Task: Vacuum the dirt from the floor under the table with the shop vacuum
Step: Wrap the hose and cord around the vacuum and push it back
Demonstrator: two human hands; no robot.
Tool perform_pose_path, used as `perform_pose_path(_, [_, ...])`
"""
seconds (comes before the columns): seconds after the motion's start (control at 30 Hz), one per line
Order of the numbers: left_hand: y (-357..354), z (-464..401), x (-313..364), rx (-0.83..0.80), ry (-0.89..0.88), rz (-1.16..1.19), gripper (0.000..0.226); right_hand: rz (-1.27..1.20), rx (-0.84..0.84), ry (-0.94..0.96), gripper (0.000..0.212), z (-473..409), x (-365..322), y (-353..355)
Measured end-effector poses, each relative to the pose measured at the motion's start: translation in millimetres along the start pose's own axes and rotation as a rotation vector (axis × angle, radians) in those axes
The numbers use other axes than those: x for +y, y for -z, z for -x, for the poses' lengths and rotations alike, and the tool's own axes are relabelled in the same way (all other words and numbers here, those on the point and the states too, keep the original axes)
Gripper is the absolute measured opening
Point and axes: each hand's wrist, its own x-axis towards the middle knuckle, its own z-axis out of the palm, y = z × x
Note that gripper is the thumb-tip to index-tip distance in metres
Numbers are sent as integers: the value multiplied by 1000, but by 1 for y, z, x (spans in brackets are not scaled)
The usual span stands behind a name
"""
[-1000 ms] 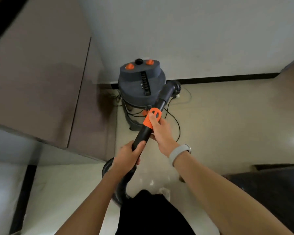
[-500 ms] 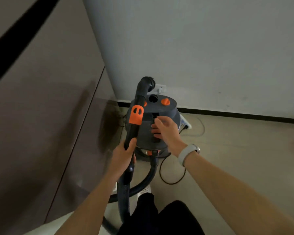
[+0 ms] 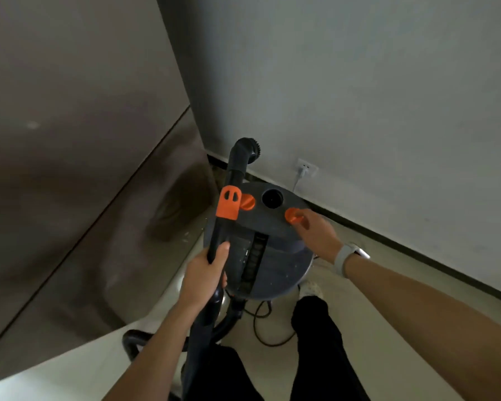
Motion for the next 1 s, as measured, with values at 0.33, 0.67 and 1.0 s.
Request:
perform_pose_path(0.33, [-100,-18,-13,352,257,111,44,470,-410,560,34,-112,61,12])
perform_pose_path(0.67, [-125,-43,-6,561,286,214,44,602,-425,1336,49,-146,59,15])
perform_pose_path(1.0, [-134,-39,-9,508,320,208,43,618,-576,1550,43,-167,50,21])
